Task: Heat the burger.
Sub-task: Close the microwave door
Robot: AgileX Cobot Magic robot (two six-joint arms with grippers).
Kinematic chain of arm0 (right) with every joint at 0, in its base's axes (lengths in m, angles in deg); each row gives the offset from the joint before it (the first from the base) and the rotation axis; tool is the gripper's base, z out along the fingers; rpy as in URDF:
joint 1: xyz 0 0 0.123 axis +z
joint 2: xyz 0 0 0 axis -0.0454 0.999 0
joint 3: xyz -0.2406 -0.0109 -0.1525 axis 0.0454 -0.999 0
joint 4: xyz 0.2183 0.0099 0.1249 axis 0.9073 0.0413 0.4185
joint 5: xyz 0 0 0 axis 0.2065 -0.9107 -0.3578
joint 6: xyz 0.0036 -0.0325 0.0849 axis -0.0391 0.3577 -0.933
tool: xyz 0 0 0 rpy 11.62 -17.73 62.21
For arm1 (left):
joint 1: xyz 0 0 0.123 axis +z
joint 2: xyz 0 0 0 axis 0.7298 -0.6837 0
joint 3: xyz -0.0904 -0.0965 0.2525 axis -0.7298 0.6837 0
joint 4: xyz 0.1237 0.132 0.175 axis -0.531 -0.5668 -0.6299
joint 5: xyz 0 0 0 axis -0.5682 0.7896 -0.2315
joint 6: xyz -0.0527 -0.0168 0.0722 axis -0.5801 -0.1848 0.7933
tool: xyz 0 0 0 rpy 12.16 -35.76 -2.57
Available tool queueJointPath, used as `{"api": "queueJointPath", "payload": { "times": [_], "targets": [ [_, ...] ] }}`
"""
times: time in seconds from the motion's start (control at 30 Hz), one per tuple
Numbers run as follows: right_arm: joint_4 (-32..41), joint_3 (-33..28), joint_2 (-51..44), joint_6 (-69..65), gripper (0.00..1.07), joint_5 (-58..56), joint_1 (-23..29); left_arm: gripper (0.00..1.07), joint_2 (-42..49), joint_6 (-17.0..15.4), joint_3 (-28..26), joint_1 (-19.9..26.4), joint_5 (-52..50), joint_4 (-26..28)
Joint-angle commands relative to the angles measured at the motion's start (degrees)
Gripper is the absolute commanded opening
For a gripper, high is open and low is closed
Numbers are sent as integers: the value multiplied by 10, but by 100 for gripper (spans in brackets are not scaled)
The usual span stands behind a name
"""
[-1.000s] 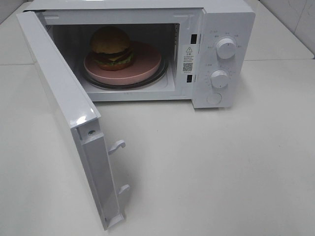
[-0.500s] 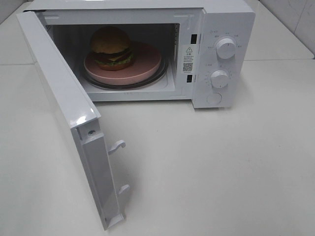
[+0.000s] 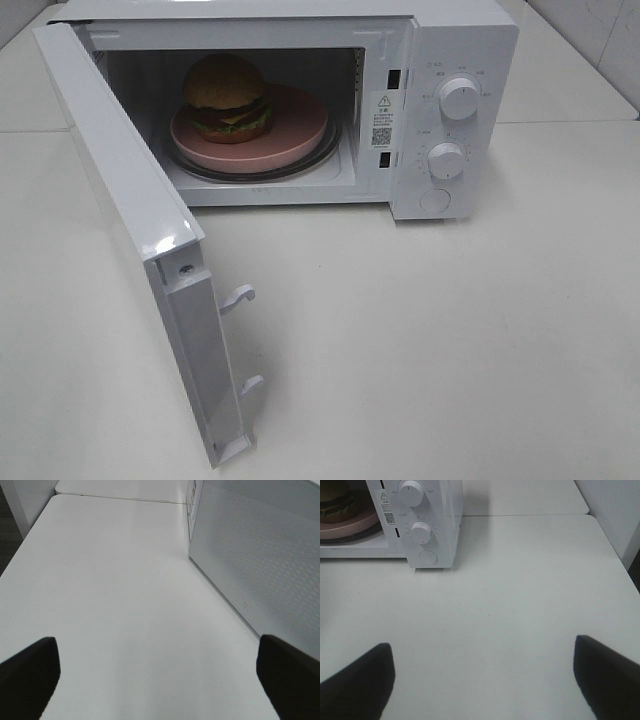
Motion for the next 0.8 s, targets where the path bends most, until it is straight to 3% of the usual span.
{"api": "queueJointPath", "payload": {
  "times": [0.03, 0.13, 0.17, 0.33, 0.8],
  "targets": [
    [1, -4, -15, 1, 80, 3, -3, 101, 2, -5, 1, 2, -7, 2],
    [1, -4, -15, 1, 76, 3, -3, 101, 2, -5, 1, 2, -7, 2],
    [1, -4, -15, 1, 68, 3, -3, 101, 2, -5, 1, 2, -7, 2],
    [1, -4, -15, 1, 57, 3, -3, 101, 2, -5, 1, 2, -7, 2],
    [1, -4, -15, 1, 57, 3, -3, 101, 2, -5, 1, 2, -7, 2]
  ]
}}
